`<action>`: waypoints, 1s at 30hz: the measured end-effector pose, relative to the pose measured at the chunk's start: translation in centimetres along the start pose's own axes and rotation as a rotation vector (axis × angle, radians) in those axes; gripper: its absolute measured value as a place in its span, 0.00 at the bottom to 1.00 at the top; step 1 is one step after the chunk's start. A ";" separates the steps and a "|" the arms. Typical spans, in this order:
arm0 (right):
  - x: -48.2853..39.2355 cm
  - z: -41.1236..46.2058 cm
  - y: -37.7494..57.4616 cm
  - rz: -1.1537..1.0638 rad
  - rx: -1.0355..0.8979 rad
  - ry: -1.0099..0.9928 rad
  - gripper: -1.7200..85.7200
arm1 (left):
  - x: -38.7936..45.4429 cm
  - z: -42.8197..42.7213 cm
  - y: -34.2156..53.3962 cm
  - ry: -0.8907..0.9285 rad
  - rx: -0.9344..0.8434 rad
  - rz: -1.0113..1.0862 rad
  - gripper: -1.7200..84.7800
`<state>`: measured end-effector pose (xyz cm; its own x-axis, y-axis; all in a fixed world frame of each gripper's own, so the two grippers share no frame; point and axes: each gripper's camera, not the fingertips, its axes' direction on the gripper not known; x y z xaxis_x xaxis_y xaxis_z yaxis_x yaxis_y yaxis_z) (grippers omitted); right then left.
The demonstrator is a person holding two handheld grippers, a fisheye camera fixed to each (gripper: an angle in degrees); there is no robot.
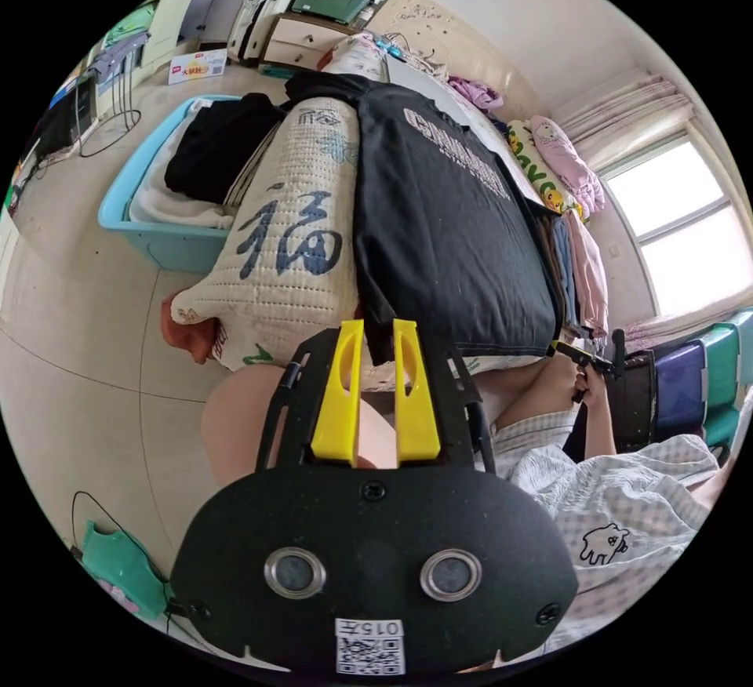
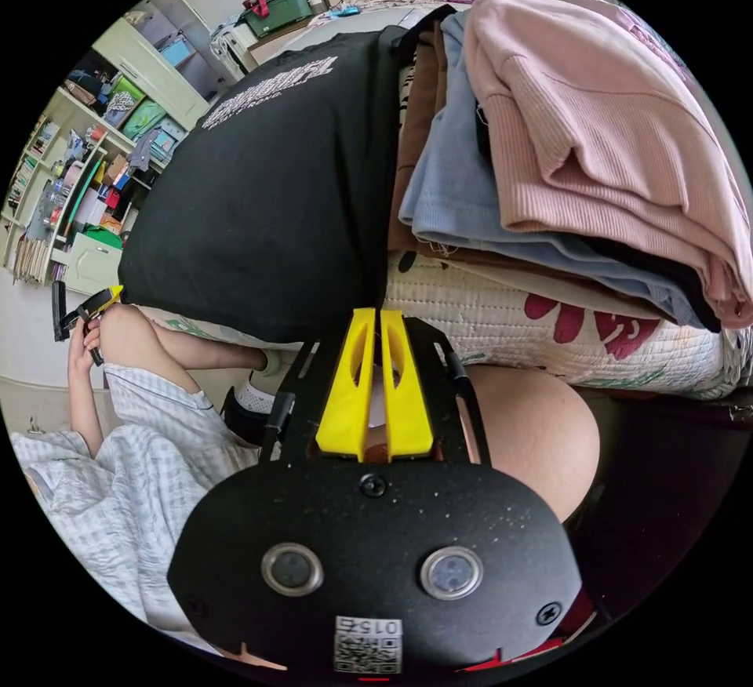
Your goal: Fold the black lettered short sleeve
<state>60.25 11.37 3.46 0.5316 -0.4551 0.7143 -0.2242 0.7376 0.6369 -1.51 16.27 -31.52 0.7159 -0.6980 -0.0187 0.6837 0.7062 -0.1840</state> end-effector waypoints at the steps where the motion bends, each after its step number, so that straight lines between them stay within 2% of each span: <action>1: -0.2 0.6 0.1 0.001 0.001 -0.003 0.02 | 0.0 0.2 0.1 -0.014 0.000 0.014 0.05; 7: -1.8 4.2 0.5 -0.033 -0.004 0.048 0.02 | -0.2 0.4 2.1 -0.139 0.039 0.035 0.02; 11: -2.7 7.0 0.0 -0.050 -0.032 0.100 0.02 | -0.5 4.1 2.1 -0.256 -0.036 0.065 0.02; 20: -2.8 12.4 0.8 -0.072 -0.029 0.151 0.03 | -2.8 7.5 4.0 -0.313 -0.073 0.092 0.04; 26: 1.5 13.2 2.3 -0.072 -0.060 -0.048 0.09 | -5.3 6.6 6.3 -0.319 -0.053 0.045 0.10; 30: 4.2 9.1 2.5 -0.100 0.122 -0.081 0.08 | -3.4 4.9 5.6 -0.355 0.032 0.128 0.09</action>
<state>54.49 6.82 10.67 0.4895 -0.5655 0.6638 -0.2737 0.6231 0.7327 0.60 23.22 -27.63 0.7966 -0.5230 0.3031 0.5854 0.7925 -0.1711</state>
